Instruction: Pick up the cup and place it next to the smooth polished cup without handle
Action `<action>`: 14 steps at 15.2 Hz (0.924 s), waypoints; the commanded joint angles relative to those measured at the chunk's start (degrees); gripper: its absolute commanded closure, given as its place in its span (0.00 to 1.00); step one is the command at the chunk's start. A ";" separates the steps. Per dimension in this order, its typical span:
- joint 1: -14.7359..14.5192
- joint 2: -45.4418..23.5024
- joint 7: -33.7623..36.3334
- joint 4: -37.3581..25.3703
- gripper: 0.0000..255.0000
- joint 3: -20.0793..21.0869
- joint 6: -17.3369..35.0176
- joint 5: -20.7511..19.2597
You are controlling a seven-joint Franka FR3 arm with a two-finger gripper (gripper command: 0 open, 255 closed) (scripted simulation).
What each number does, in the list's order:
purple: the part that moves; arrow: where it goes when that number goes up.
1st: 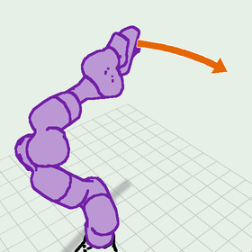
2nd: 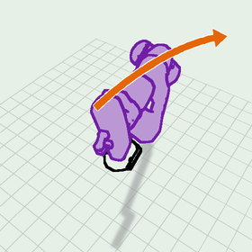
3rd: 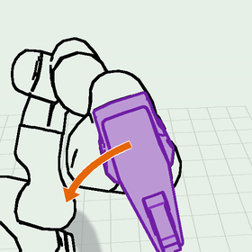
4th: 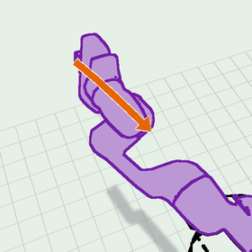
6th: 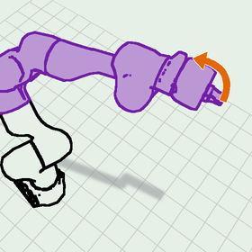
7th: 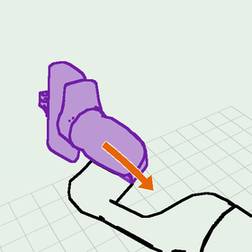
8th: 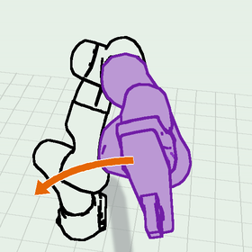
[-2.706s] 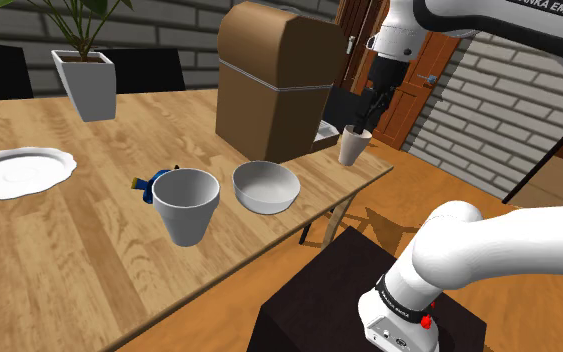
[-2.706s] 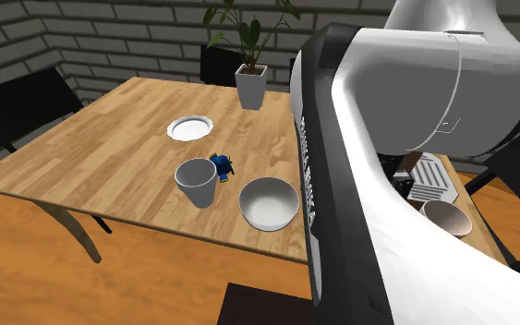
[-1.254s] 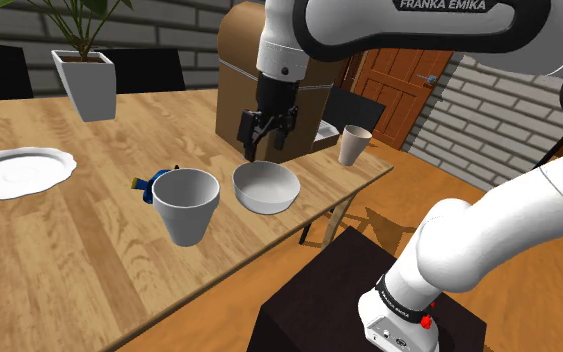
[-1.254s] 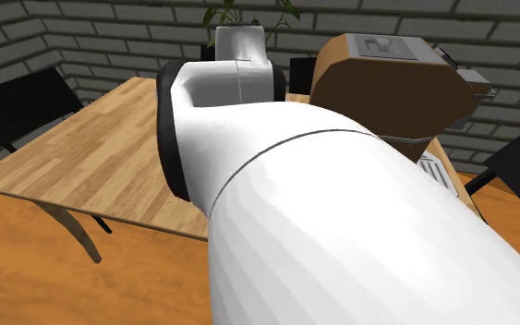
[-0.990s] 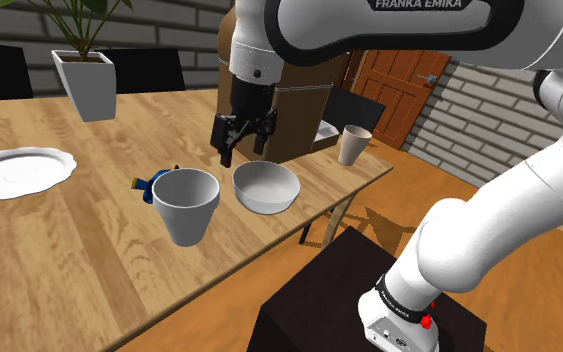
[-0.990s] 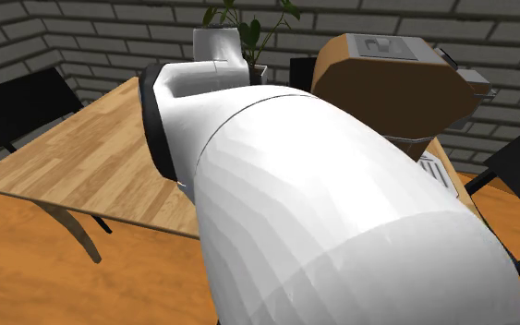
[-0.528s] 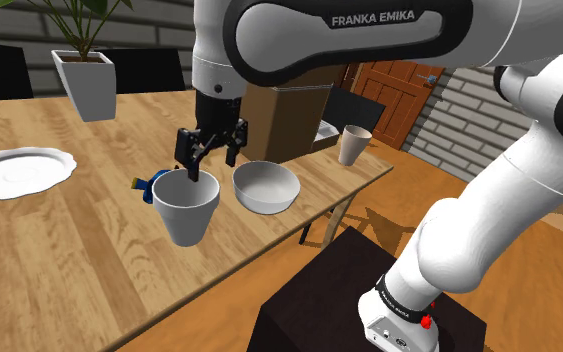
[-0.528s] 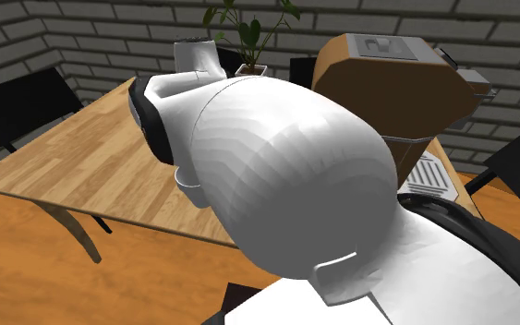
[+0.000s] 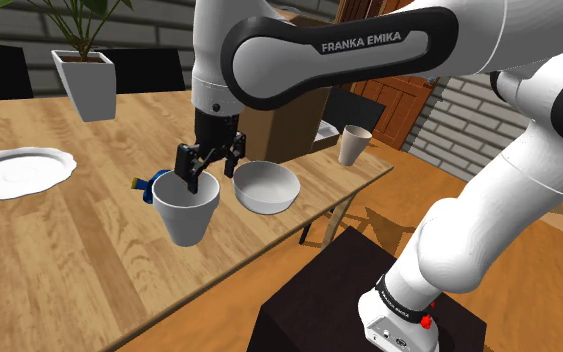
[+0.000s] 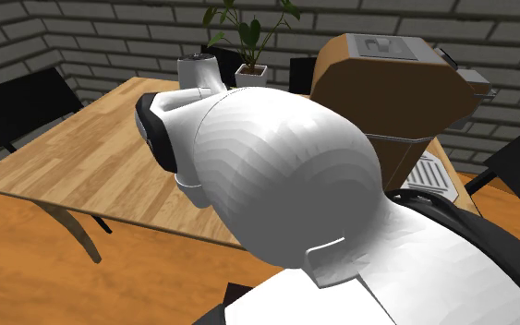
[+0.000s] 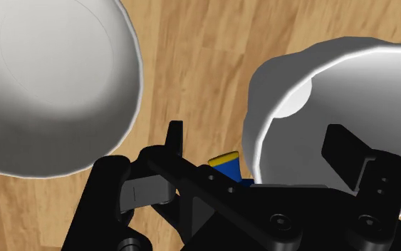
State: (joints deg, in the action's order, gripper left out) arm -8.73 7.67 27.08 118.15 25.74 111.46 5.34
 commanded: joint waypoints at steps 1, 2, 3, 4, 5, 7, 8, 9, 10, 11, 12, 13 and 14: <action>0.00 -0.02 0.01 0.06 0.00 0.01 0.09 -0.01; 0.00 -0.02 0.01 0.06 0.00 0.01 0.09 -0.01; 0.00 -0.02 0.01 0.06 0.00 0.01 0.09 -0.01; 0.00 -0.02 0.00 0.05 0.00 0.00 0.08 -0.01; 0.00 -0.02 0.00 0.05 1.00 0.00 0.08 -0.01; 0.00 -0.02 0.00 0.05 1.00 0.00 0.08 -0.01; 0.00 -0.02 0.00 0.05 1.00 0.00 0.08 -0.01; 0.00 -0.02 0.00 0.05 1.00 0.00 0.08 -0.01; 0.00 -0.02 0.00 0.05 1.00 0.00 0.08 -0.01; 0.00 -0.02 0.00 0.05 1.00 0.01 0.08 -0.01; 0.00 -0.02 0.00 0.05 1.00 0.00 0.07 -0.01; 0.00 -0.02 0.00 0.05 1.00 0.01 0.07 -0.01; 0.00 -0.02 0.01 0.06 1.00 0.01 0.09 -0.01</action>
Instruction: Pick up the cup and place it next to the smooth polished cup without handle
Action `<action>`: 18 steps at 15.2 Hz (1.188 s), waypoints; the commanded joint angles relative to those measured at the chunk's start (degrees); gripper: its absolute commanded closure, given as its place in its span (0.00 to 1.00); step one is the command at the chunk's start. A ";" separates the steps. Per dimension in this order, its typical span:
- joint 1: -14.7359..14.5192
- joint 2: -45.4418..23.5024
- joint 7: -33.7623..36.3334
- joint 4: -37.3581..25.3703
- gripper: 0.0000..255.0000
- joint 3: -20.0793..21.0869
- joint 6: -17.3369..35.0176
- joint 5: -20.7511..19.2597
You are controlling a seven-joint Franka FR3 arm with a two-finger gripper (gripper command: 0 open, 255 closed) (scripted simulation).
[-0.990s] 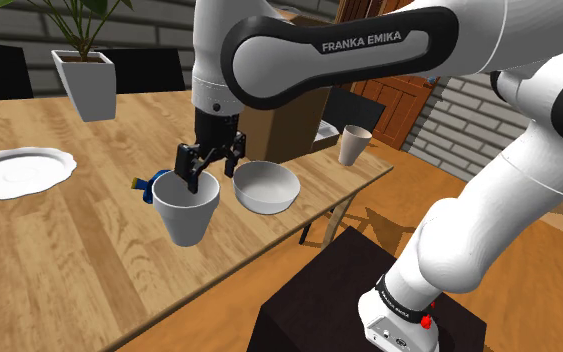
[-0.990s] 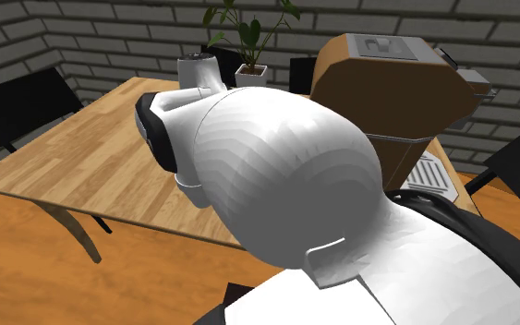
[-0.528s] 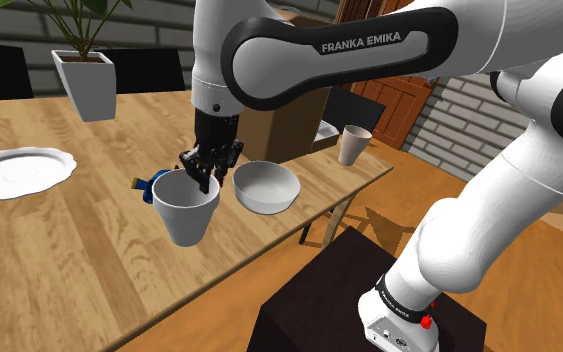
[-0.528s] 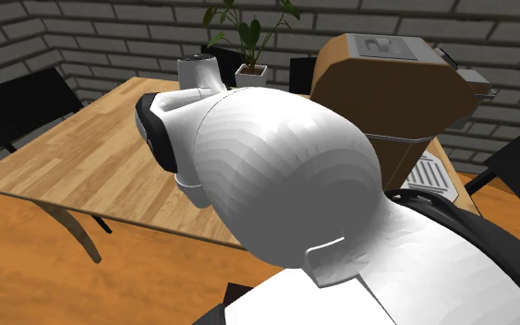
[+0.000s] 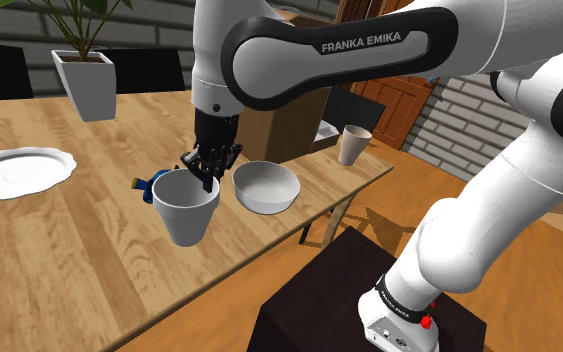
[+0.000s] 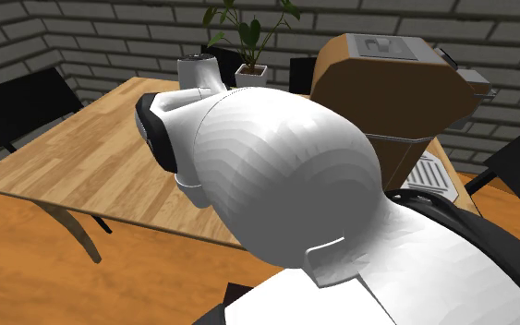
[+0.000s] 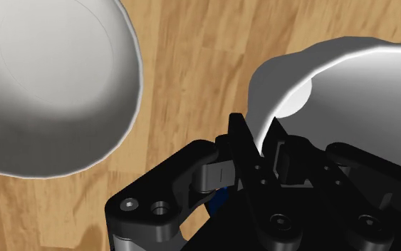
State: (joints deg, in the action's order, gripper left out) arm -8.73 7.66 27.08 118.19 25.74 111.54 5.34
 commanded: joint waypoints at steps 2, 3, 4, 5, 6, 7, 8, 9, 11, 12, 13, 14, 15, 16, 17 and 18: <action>0.03 0.31 -0.04 -1.22 1.00 -0.10 -1.53 0.08; 0.05 0.42 -0.05 -1.88 1.00 -0.14 -2.30 0.10; 0.07 0.54 -0.06 -2.54 1.00 -0.19 -3.06 0.12; 0.09 0.64 -0.06 -3.21 1.00 -0.23 -3.83 0.14; 0.11 0.73 -0.06 -3.90 1.00 -0.28 -4.60 0.15; 0.13 0.81 -0.06 -4.59 1.00 -0.32 -5.36 0.15; 0.15 0.87 -0.05 -5.30 1.00 -0.35 -6.13 0.16; 0.16 0.92 -0.03 -6.02 1.00 -0.39 -6.90 0.15; 0.21 0.98 0.00 -7.51 1.00 -0.46 -8.43 0.13; 0.23 0.99 0.03 -8.27 1.00 -0.49 -9.20 0.12; 0.24 0.98 0.06 -9.04 1.00 -0.52 -9.97 0.09; 0.26 0.96 0.09 -9.83 1.00 -0.54 -10.74 0.07; 0.28 0.93 0.13 -10.63 1.00 -0.56 -11.51 0.04; 0.30 0.88 0.17 -11.45 1.00 -0.58 -12.28 0.00; 0.32 0.82 0.22 -12.28 1.00 -0.60 -13.06 -0.04; 0.34 0.74 0.27 -13.13 1.00 -0.61 -13.83 -0.08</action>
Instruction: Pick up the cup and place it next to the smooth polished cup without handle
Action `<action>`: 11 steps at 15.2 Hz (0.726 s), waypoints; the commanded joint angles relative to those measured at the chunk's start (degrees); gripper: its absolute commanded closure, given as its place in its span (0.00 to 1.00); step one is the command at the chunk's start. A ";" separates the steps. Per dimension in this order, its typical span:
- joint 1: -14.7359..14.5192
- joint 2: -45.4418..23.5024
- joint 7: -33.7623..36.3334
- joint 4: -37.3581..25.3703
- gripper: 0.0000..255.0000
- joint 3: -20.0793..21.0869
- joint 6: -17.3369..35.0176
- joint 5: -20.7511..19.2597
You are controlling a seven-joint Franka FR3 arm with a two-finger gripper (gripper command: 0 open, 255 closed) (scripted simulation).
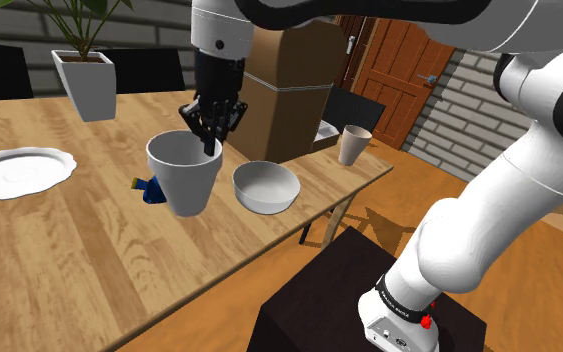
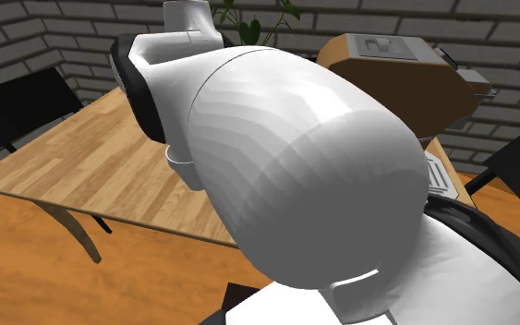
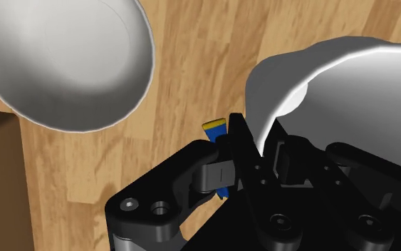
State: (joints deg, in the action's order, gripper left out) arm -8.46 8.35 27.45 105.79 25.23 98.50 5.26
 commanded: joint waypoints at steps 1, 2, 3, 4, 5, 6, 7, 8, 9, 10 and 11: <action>0.08 -0.04 -0.04 -1.59 1.00 -0.11 -1.57 -0.05; 0.10 -0.14 0.02 -2.47 1.00 -0.12 -2.35 -0.11; 0.11 -0.26 0.08 -3.36 1.00 -0.12 -3.13 -0.16; 0.12 -0.40 0.15 -4.27 1.00 -0.12 -3.91 -0.23; 0.14 -0.55 0.22 -5.20 1.00 -0.12 -4.70 -0.30; 0.15 -0.71 0.30 -6.14 1.00 -0.11 -5.49 -0.37; 0.16 -0.89 0.39 -7.11 1.00 -0.10 -6.28 -0.45; 0.16 -1.09 0.47 -8.09 1.00 -0.08 -7.08 -0.53; 0.17 -1.31 0.57 -9.09 1.00 -0.06 -7.88 -0.62; 0.17 -1.54 0.66 -10.11 1.00 -0.04 -8.69 -0.72; 0.17 -1.78 0.77 -11.15 1.00 -0.01 -9.50 -0.82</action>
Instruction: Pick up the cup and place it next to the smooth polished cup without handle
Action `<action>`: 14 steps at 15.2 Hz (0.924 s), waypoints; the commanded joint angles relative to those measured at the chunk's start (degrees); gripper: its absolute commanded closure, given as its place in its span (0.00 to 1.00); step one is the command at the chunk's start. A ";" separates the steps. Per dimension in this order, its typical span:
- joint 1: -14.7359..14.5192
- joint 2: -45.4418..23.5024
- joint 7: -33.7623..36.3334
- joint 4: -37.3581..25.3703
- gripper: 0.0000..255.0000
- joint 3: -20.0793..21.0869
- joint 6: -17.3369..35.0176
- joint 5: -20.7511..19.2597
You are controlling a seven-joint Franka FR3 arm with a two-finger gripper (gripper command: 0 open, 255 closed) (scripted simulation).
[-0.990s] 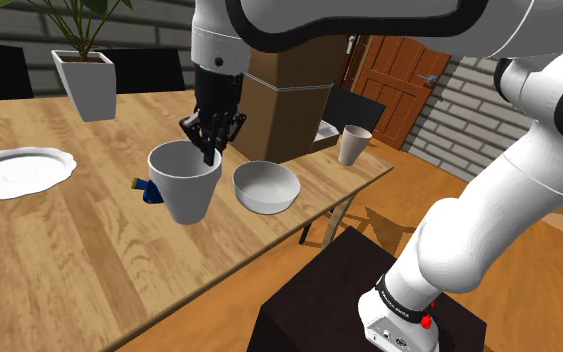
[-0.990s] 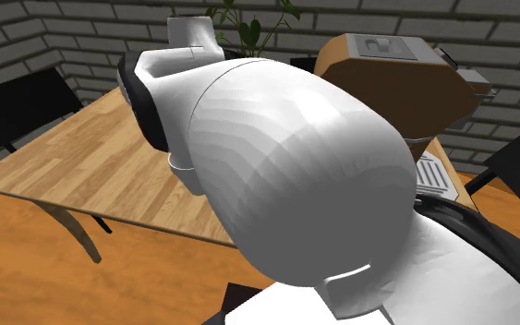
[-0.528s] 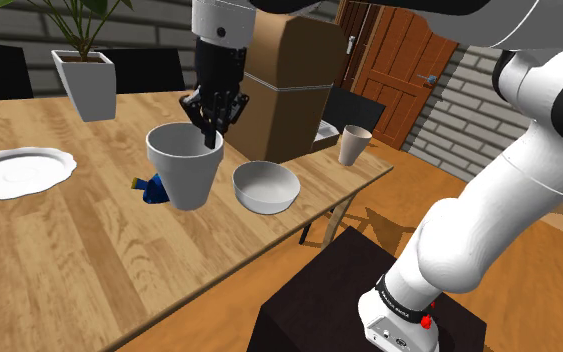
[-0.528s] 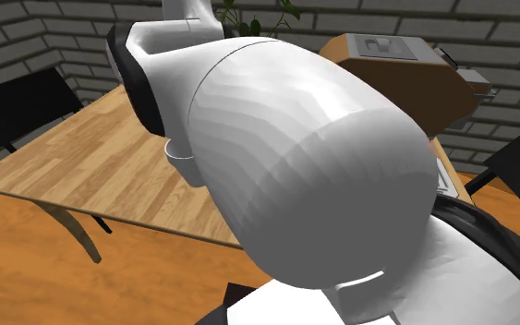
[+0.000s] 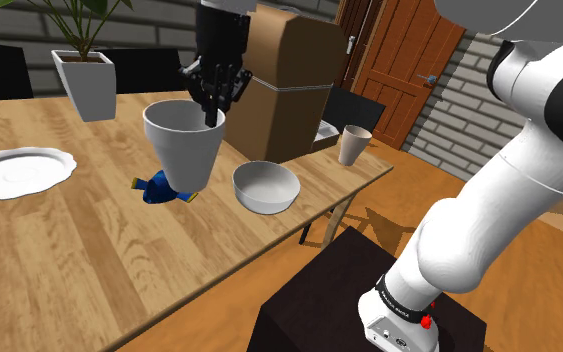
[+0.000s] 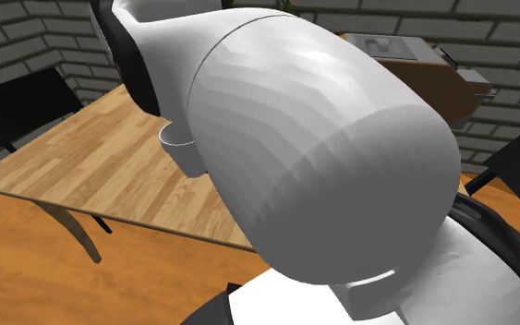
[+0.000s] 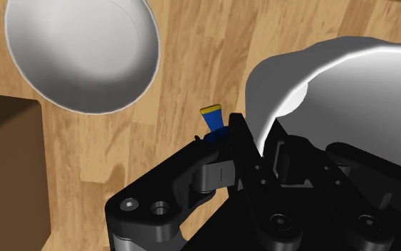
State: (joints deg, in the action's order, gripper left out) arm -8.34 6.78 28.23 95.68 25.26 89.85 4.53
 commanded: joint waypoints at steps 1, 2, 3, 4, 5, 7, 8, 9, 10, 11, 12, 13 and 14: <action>0.04 -0.48 0.10 -2.10 1.00 0.00 -1.66 -0.20; 0.03 -0.76 0.21 -3.19 1.00 0.04 -2.49 -0.31; 0.02 -1.06 0.34 -4.29 1.00 0.08 -3.31 -0.43; 0.01 -1.38 0.46 -5.42 1.00 0.13 -4.15 -0.56; -0.01 -1.72 0.60 -6.58 1.00 0.19 -4.99 -0.70; -0.07 -2.46 0.88 -8.97 1.00 0.32 -6.70 -1.00; -0.11 -2.87 1.04 -10.21 1.00 0.39 -7.57 -1.16; -0.16 -3.29 1.20 -11.48 1.00 0.48 -8.45 -1.34; -0.21 -3.74 1.37 -12.78 1.00 0.57 -9.34 -1.53; -0.22 -3.82 1.40 -12.99 1.00 0.58 -9.48 -1.56; 0.55 -2.20 -0.31 -11.29 1.00 -0.41 -9.31 -0.91; 1.29 -0.68 -2.00 -9.69 1.00 -1.41 -9.19 -0.35; 1.98 0.75 -3.68 -8.20 1.00 -2.40 -9.10 0.11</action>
State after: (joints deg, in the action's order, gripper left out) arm -7.16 5.68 26.51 85.60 23.98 80.61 3.99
